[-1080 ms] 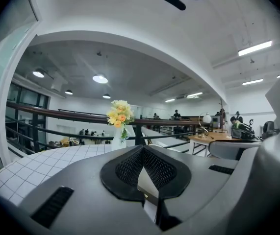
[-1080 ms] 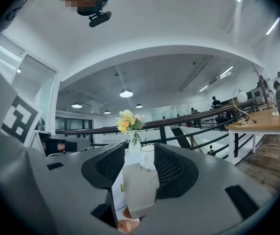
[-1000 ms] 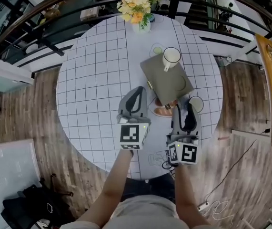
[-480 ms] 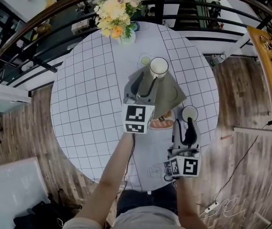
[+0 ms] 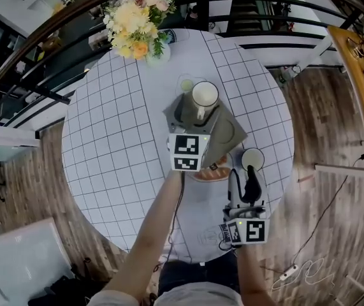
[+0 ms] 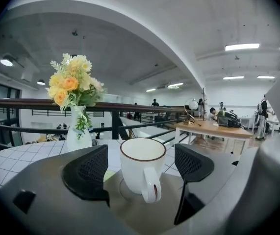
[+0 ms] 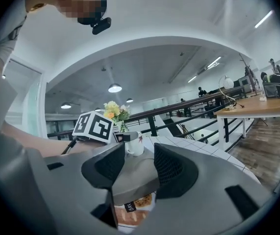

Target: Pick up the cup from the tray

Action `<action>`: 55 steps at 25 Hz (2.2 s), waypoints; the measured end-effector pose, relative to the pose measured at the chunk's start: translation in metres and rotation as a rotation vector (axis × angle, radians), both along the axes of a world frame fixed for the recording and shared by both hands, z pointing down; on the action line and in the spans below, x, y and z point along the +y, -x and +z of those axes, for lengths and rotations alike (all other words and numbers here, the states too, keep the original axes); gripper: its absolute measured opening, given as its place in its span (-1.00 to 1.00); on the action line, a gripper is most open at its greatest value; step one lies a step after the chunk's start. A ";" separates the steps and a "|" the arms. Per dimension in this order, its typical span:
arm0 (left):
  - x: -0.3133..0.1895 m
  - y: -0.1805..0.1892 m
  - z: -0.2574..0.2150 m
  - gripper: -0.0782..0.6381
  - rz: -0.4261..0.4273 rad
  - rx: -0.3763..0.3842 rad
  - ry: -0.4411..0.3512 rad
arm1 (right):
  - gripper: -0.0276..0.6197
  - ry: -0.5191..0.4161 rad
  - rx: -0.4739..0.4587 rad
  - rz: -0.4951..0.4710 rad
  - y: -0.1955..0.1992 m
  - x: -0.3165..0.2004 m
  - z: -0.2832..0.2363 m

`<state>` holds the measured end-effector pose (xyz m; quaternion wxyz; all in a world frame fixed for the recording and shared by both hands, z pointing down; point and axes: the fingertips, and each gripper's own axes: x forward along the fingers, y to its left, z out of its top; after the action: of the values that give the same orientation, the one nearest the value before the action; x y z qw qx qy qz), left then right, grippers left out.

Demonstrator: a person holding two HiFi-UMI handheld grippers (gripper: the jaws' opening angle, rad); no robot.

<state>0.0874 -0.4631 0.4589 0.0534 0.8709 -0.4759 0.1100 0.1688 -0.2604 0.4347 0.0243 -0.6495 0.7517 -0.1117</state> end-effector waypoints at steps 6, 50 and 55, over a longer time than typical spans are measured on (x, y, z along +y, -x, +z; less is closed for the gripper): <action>-0.011 -0.015 0.011 0.50 0.014 -0.008 0.009 | -0.34 0.020 -0.011 -0.024 0.010 -0.006 0.006; 0.010 0.037 -0.020 0.34 -0.046 0.049 -0.077 | -0.34 0.037 -0.040 -0.040 0.018 -0.011 0.006; 0.043 0.077 -0.053 0.34 -0.089 0.071 -0.117 | -0.34 0.013 -0.038 -0.067 0.030 -0.011 -0.004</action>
<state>0.0101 -0.4200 0.4058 0.0241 0.8539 -0.5176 0.0488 0.1391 -0.2713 0.4304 0.0306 -0.6219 0.7717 -0.1296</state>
